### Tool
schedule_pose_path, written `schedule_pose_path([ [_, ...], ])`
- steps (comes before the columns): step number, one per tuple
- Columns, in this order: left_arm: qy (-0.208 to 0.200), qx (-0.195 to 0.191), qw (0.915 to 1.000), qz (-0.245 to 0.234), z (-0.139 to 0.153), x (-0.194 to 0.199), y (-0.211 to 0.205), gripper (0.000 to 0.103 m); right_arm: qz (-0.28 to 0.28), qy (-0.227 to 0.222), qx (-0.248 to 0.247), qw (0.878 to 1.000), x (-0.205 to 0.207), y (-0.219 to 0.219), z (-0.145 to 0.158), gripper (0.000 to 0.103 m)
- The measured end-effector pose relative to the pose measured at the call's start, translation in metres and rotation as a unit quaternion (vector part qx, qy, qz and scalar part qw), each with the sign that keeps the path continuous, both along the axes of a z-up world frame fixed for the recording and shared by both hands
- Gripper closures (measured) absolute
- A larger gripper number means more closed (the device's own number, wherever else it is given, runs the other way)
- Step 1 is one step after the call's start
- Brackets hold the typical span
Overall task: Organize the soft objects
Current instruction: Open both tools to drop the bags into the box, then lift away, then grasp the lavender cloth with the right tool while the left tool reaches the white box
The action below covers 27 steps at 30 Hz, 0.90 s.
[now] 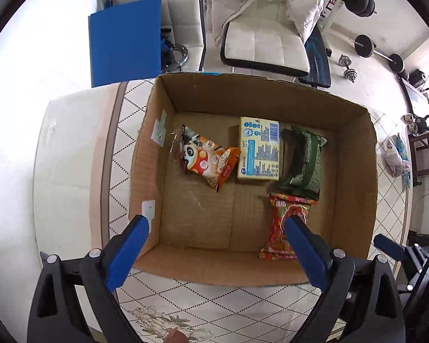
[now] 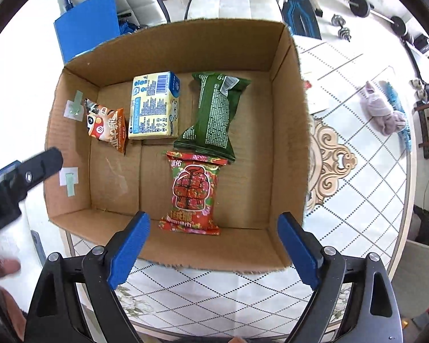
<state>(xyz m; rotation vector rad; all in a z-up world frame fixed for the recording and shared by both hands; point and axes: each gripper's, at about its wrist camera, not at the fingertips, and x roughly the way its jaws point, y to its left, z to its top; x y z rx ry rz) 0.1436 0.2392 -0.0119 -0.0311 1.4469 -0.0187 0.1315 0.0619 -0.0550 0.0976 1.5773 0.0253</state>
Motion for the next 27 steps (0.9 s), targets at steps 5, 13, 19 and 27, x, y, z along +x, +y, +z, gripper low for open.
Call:
schedule_pose_path([
  [5, -0.018, 0.01, 0.9998, 0.009, 0.013, -0.024, -0.001, 0.005, 0.008, -0.016, 0.002, 1.0, -0.016, -0.008, 0.017, 0.01],
  [13, -0.023, 0.006, 0.9996, 0.018, 0.032, -0.05, -0.013, 0.005, 0.026, -0.037, 0.02, 0.999, -0.035, -0.014, 0.039, 0.01],
  [19, -0.042, -0.005, 0.999, 0.016, 0.059, -0.046, -0.042, 0.005, 0.022, -0.045, 0.056, 0.997, -0.037, -0.043, 0.059, 0.01],
  [27, -0.042, -0.038, 0.9975, -0.042, 0.078, 0.003, -0.163, 0.005, -0.041, -0.067, 0.05, 0.996, -0.012, -0.175, 0.084, 0.01],
])
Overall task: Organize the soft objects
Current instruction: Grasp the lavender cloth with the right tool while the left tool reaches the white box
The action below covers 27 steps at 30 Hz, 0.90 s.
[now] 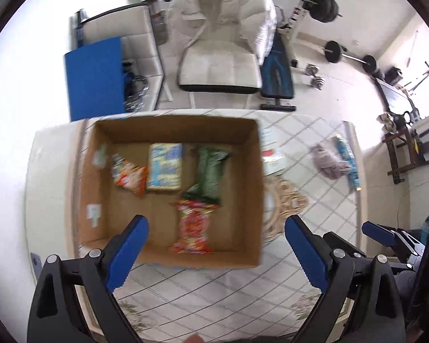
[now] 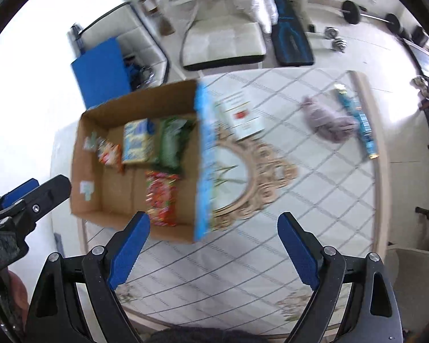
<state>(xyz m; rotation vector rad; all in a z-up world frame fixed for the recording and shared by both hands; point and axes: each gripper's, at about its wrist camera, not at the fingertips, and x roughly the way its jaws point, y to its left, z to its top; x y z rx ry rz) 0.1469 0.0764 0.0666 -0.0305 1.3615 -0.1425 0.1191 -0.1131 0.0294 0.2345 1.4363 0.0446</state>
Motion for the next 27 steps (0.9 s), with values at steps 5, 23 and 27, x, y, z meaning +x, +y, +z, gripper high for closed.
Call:
schedule_pose_path([
  [5, 0.053, -0.012, 0.9982, -0.024, -0.041, 0.057, -0.089, 0.005, -0.029, 0.013, -0.038, 0.999, 0.037, -0.101, -0.02, 0.01],
  [23, 0.166, 0.14, 0.9726, 0.082, -0.25, 0.141, -0.186, 0.005, -0.035, 0.067, -0.041, 0.996, 0.102, -0.213, -0.128, 0.011],
  [27, 0.18, 0.168, 0.964, 0.1, -0.266, 0.143, -0.181, 0.005, -0.025, 0.066, -0.038, 0.997, 0.106, -0.21, -0.135, 0.011],
])
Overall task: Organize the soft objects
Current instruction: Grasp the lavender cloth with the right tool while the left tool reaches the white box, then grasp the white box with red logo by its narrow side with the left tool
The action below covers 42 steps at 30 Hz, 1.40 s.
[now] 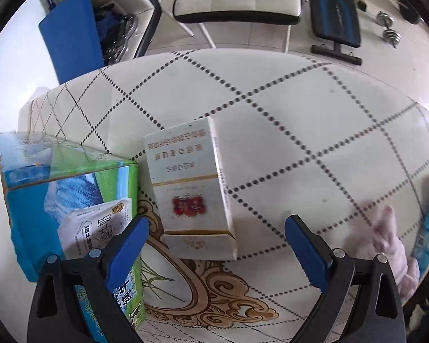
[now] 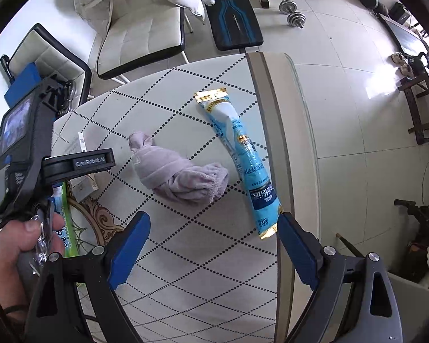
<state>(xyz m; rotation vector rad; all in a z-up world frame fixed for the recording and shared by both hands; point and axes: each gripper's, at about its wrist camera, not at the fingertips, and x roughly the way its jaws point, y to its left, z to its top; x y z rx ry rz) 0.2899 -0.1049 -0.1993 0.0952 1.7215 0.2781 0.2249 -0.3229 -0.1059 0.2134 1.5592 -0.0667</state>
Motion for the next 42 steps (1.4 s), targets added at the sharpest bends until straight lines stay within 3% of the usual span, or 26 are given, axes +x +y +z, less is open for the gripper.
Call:
schedule_pose_path([
  [7, 0.005, -0.001, 0.9999, 0.013, -0.002, 0.004, 0.001, 0.003, 0.015, 0.002, 0.021, 1.0, 0.008, 0.007, -0.011, 0.011],
  [12, 0.003, -0.04, 0.9992, 0.009, -0.007, 0.008, 0.009, 0.008, 0.046, 0.019, 0.066, 0.997, 0.019, 0.016, -0.024, 0.011],
  [15, 0.0, -0.07, 0.9975, 0.009, -0.005, 0.006, 0.012, 0.023, 0.092, 0.026, 0.071, 0.993, 0.029, 0.029, -0.034, 0.011],
  [18, -0.012, -0.052, 0.9981, -0.029, 0.005, 0.006, 0.003, 0.058, 0.145, 0.036, 0.06, 0.987, 0.038, 0.045, -0.045, 0.011],
  [19, -0.012, -0.05, 0.9979, -0.039, 0.006, 0.006, 0.002, 0.067, 0.156, 0.039, 0.057, 0.985, 0.04, 0.049, -0.049, 0.011],
  [20, -0.01, -0.052, 0.9975, -0.046, 0.005, 0.006, 0.001, 0.067, 0.166, 0.046, 0.053, 0.984, 0.043, 0.053, -0.054, 0.012],
  [21, -0.012, -0.054, 0.9973, -0.05, 0.006, 0.005, 0.0, 0.069, 0.174, 0.053, 0.048, 0.982, 0.045, 0.056, -0.059, 0.021],
  [22, -0.015, -0.055, 0.9971, -0.051, 0.007, 0.004, 0.001, 0.073, 0.178, 0.059, 0.043, 0.981, 0.047, 0.059, -0.063, 0.041],
  [24, -0.017, -0.066, 0.9963, -0.053, 0.009, 0.0, 0.003, 0.077, 0.182, 0.078, 0.028, 0.98, 0.049, 0.064, -0.073, 0.062],
  [28, -0.012, -0.115, 0.9924, -0.042, 0.014, -0.015, 0.01, 0.088, 0.137, 0.104, 0.03, 0.985, 0.041, 0.057, -0.077, 0.072],
  [30, -0.002, -0.14, 0.9894, -0.038, 0.013, -0.026, 0.009, 0.088, 0.109, 0.13, 0.039, 0.985, 0.03, 0.05, -0.081, 0.072],
  [39, 0.006, -0.199, 0.9797, -0.026, 0.028, -0.051, 0.017, 0.086, 0.078, 0.121, 0.042, 0.989, -0.001, 0.033, -0.081, 0.072],
  [42, -0.003, -0.178, 0.9836, -0.028, 0.031, -0.045, 0.023, 0.067, 0.075, 0.116, 0.041, 0.99, 0.002, 0.032, -0.082, 0.072],
])
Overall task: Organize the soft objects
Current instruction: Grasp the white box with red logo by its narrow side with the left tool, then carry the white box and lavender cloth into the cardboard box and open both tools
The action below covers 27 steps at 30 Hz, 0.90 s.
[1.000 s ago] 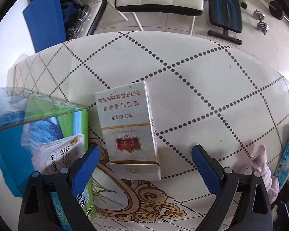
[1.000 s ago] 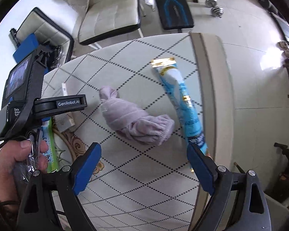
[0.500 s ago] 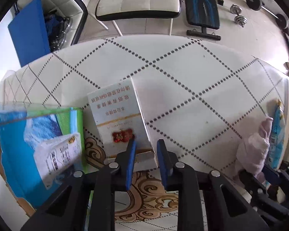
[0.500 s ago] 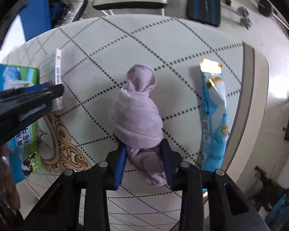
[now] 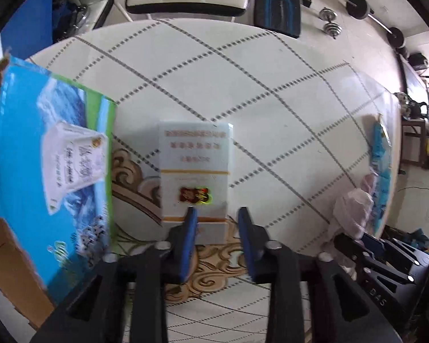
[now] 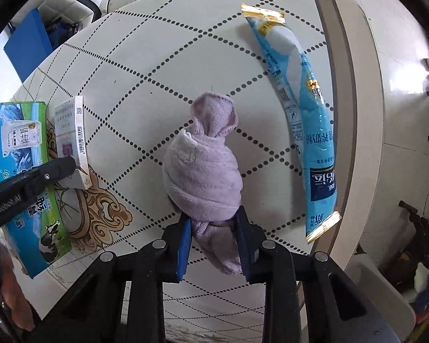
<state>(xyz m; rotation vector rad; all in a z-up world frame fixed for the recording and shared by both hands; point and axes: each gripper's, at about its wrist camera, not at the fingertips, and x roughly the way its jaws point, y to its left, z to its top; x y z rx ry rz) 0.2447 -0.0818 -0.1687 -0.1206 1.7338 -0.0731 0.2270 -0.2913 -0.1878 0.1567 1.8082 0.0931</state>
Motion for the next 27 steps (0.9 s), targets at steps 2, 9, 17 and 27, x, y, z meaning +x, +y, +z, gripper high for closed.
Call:
schedule_pose_path([
  [2, 0.006, 0.013, 0.9999, -0.002, -0.007, 0.005, 0.003, 0.059, -0.001, -0.003, -0.002, 1.0, 0.0, -0.001, 0.0, 0.072],
  [9, 0.012, 0.058, 0.9976, -0.037, -0.029, 0.006, -0.009, 0.039, -0.018, -0.004, -0.01, 1.0, -0.003, 0.003, 0.001, 0.072],
  [17, -0.001, 0.03, 0.999, -0.034, -0.014, -0.011, -0.018, 0.092, -0.027, -0.009, -0.014, 1.0, -0.013, 0.009, 0.002, 0.074],
  [27, -0.047, -0.03, 0.9967, -0.059, 0.048, -0.057, -0.017, 0.092, -0.06, -0.029, 0.018, 0.998, -0.049, 0.005, 0.029, 0.078],
])
